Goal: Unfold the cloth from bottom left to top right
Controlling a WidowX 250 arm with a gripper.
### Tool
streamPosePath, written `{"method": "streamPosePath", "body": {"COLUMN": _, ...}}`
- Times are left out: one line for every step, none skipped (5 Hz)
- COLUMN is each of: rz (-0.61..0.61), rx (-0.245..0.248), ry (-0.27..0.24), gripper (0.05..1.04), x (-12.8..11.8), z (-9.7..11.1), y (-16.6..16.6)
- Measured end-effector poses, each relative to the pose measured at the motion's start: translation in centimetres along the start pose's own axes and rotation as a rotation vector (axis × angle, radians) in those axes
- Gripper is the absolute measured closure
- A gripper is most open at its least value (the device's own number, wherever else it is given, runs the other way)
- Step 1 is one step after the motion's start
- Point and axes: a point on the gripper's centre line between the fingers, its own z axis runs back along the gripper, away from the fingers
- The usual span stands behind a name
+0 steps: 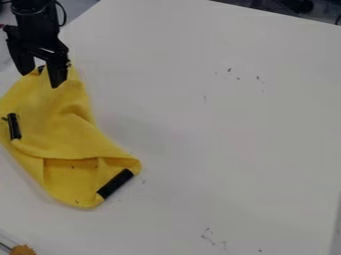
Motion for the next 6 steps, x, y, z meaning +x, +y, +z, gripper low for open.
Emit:
{"method": "streamPosePath", "body": {"rz": -0.003, "rx": -0.023, "ry": 0.031, "gripper": 0.083, "x": -0.4, "z": -1.2, "y": -0.5}}
{"method": "streamPosePath", "body": {"rz": 0.049, "rx": -0.036, "ry": 0.036, "gripper": 0.083, "x": -2.0, "z": -2.4, "y": 0.0}}
{"method": "streamPosePath", "body": {"rz": 0.138, "rx": -0.031, "ry": 0.048, "gripper": 0.083, "x": -4.9, "z": -3.0, "y": 1.5}}
{"method": "streamPosePath", "body": {"rz": 0.186, "rx": -0.014, "ry": 0.043, "gripper": 0.083, "x": -6.7, "z": -3.4, "y": 2.4}}
{"method": "streamPosePath", "body": {"rz": 0.215, "rx": -0.017, "ry": 0.026, "gripper": 0.083, "x": -7.4, "z": -3.7, "y": 3.1}}
{"method": "streamPosePath", "body": {"rz": 0.207, "rx": -0.007, "ry": 0.028, "gripper": 0.132, "x": -7.5, "z": -3.7, "y": 3.3}}
